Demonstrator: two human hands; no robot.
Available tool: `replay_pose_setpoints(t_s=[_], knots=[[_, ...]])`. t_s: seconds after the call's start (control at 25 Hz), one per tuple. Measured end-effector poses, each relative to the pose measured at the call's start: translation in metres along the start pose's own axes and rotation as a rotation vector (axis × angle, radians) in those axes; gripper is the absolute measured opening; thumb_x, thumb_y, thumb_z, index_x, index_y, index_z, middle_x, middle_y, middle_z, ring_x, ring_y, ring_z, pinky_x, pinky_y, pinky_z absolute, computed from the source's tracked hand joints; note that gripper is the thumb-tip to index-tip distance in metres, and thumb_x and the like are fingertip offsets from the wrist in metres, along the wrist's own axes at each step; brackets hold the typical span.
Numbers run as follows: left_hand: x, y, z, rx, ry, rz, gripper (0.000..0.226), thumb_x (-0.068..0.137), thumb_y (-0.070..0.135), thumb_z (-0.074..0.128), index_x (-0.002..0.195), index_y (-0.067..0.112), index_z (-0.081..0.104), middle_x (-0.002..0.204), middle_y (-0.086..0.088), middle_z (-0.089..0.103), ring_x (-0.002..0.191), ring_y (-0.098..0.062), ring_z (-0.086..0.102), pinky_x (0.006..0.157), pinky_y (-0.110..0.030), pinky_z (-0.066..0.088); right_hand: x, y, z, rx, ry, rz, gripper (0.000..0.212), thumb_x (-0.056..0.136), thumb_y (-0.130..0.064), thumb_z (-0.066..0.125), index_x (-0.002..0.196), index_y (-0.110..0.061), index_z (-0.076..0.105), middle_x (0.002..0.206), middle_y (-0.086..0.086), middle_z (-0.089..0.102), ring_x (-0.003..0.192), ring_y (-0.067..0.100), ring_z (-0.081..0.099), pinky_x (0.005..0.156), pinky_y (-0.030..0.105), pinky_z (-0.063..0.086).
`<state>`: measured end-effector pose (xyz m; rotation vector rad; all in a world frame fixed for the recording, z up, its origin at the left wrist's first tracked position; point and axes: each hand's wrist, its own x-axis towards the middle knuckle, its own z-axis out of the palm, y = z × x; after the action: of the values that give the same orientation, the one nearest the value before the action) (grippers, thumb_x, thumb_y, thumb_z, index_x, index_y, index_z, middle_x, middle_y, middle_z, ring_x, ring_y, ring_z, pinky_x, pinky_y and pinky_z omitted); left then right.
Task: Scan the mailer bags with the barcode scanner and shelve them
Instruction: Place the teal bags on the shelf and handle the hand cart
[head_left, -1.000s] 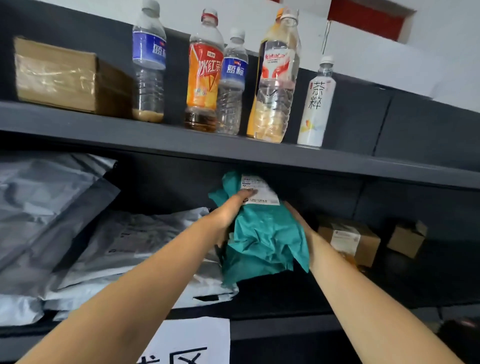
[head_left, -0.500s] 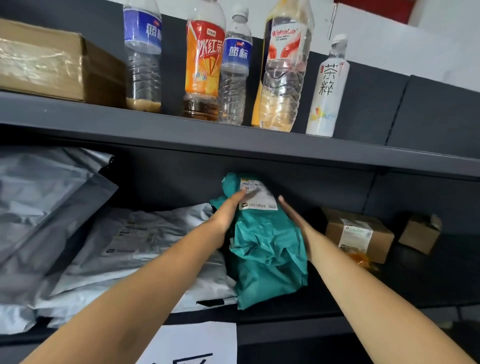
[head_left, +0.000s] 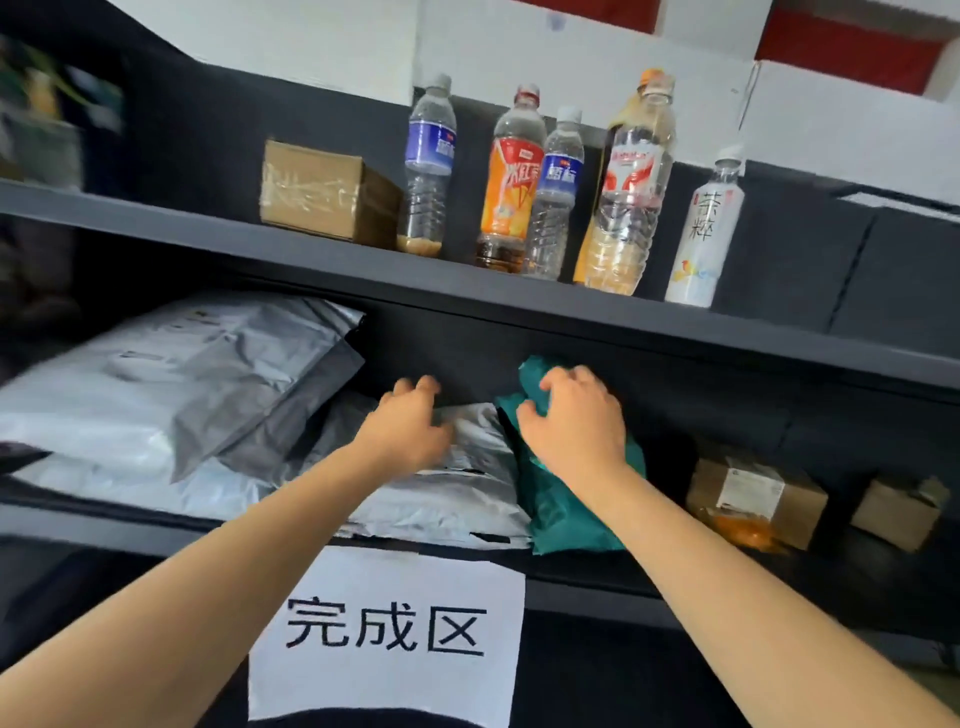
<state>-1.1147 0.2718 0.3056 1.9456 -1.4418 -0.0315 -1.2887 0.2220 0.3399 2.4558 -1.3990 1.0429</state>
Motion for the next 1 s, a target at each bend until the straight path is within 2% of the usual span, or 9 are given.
replay_pose_setpoints(t_s=[0.12, 0.28, 0.4, 0.52, 0.68, 0.76, 1.0], knots=[[-0.042, -0.042, -0.061, 0.322, 0.119, 0.022, 0.051, 0.090, 0.032, 0.053, 0.133, 0.010, 0.038, 0.129, -0.015, 0.043, 0.122, -0.036, 0.042, 0.096, -0.044, 0.040, -0.019, -0.093, 0.013, 0.009, -0.097, -0.213, 0.036, 0.088, -0.036, 0.053, 0.113, -0.011, 0.060, 0.114, 0.009, 0.059, 0.111, 0.031, 0.054, 0.090, 0.040, 0.043], [-0.117, -0.134, -0.178, 0.456, 0.252, -0.021, 0.050, 0.092, 0.033, 0.049, 0.136, 0.013, 0.039, 0.130, -0.012, 0.046, 0.123, -0.034, 0.042, 0.097, -0.041, 0.039, -0.053, -0.228, 0.034, 0.106, -0.270, -0.296, 0.032, 0.085, -0.032, 0.058, 0.108, -0.010, 0.057, 0.118, 0.013, 0.057, 0.113, 0.034, 0.053, 0.083, 0.039, 0.043], [-0.186, -0.210, -0.269, 0.640, 0.313, -0.036, 0.046, 0.090, 0.035, 0.048, 0.132, 0.015, 0.041, 0.126, -0.009, 0.049, 0.119, -0.031, 0.046, 0.098, -0.042, 0.040, -0.082, -0.343, 0.043, 0.198, -0.262, -0.379, 0.035, 0.085, -0.030, 0.058, 0.114, -0.010, 0.056, 0.120, 0.011, 0.059, 0.111, 0.032, 0.055, 0.081, 0.037, 0.045], [-0.267, -0.309, -0.371, 0.822, 0.286, -0.176, 0.050, 0.089, 0.036, 0.050, 0.133, 0.016, 0.041, 0.129, -0.009, 0.049, 0.121, -0.030, 0.046, 0.100, -0.042, 0.039, -0.125, -0.483, 0.049, 0.352, -0.253, -0.481, 0.039, 0.085, -0.030, 0.061, 0.119, -0.011, 0.055, 0.119, 0.009, 0.058, 0.109, 0.031, 0.056, 0.083, 0.037, 0.048], [-0.362, -0.410, -0.491, 0.839, 0.265, -0.371, 0.051, 0.090, 0.035, 0.052, 0.136, 0.017, 0.039, 0.134, -0.009, 0.048, 0.124, -0.028, 0.044, 0.102, -0.043, 0.040, -0.173, -0.645, 0.067, 0.381, -0.364, -0.632, 0.044, 0.085, -0.032, 0.058, 0.123, -0.012, 0.051, 0.123, 0.010, 0.055, 0.113, 0.029, 0.054, 0.089, 0.037, 0.048], [-0.401, -0.445, -0.538, 0.851, 0.300, -0.430, 0.051, 0.089, 0.034, 0.053, 0.135, 0.017, 0.040, 0.131, -0.009, 0.050, 0.121, -0.027, 0.047, 0.100, -0.041, 0.041, -0.186, -0.709, 0.076, 0.380, -0.365, -0.710, 0.046, 0.084, -0.036, 0.058, 0.123, -0.012, 0.050, 0.121, 0.009, 0.056, 0.111, 0.028, 0.055, 0.089, 0.038, 0.049], [-0.470, -0.567, -0.650, 0.989, 0.286, -0.598, 0.048, 0.090, 0.036, 0.052, 0.131, 0.014, 0.042, 0.124, -0.011, 0.052, 0.114, -0.028, 0.050, 0.095, -0.040, 0.043, -0.209, -0.888, 0.109, 0.413, -0.408, -0.870, 0.052, 0.083, -0.040, 0.062, 0.126, -0.013, 0.049, 0.120, 0.008, 0.056, 0.110, 0.027, 0.054, 0.086, 0.036, 0.046]])
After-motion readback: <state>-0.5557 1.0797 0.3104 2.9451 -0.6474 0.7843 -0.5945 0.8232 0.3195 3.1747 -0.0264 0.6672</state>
